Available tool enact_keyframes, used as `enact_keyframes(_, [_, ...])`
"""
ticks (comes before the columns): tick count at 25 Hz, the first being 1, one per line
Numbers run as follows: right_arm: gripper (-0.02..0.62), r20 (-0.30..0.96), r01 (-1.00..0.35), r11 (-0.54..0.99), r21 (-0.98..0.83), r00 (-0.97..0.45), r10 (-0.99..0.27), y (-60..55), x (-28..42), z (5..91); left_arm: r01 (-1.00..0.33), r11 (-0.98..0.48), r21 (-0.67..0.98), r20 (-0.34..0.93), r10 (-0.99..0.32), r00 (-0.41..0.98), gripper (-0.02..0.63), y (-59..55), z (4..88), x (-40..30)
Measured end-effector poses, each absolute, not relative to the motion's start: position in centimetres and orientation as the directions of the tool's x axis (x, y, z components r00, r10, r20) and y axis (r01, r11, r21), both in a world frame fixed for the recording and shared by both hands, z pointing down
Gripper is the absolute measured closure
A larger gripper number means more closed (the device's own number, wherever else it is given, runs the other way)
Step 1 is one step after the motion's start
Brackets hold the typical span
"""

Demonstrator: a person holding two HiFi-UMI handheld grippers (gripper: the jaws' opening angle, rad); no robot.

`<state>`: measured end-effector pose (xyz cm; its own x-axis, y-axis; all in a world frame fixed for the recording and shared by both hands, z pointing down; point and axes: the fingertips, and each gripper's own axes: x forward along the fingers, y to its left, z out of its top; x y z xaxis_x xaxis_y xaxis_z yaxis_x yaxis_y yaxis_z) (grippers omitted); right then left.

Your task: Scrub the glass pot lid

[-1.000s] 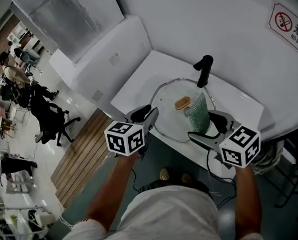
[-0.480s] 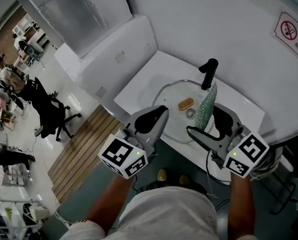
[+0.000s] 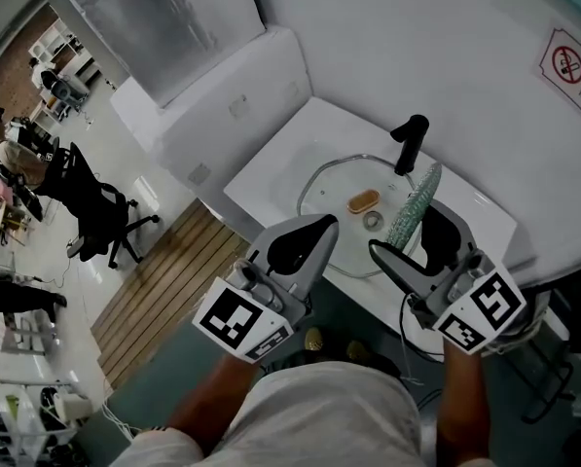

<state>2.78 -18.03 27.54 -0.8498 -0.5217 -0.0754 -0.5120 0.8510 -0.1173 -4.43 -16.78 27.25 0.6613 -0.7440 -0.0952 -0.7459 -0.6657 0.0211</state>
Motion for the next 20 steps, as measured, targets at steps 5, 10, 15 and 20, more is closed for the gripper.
enact_keyframes(5, [0.247,-0.093,-0.525,0.846,-0.097,-0.841,-0.533,-17.7,2.8,27.3,-0.746,-0.666,0.006,-0.106,-0.742,0.662,0.591,-16.0,27.0,-4.1])
enact_keyframes(10, [0.247,-0.092,-0.516,0.852,-0.088,-0.847,-0.523,-17.1,2.5,27.3,-0.750,-0.661,-0.005,-0.114,-0.745,0.657,0.591,-15.5,26.7,-4.0])
enact_keyframes(15, [0.247,-0.089,-0.503,0.860,-0.087,-0.856,-0.509,-16.6,2.3,27.4,-0.752,-0.659,-0.007,-0.116,-0.747,0.655,0.591,-15.1,26.6,-3.8])
enact_keyframes(20, [0.247,-0.088,-0.493,0.866,-0.088,-0.862,-0.500,-16.3,2.3,27.5,-0.758,-0.652,-0.003,-0.110,-0.753,0.649,0.591,-14.8,26.8,-3.8])
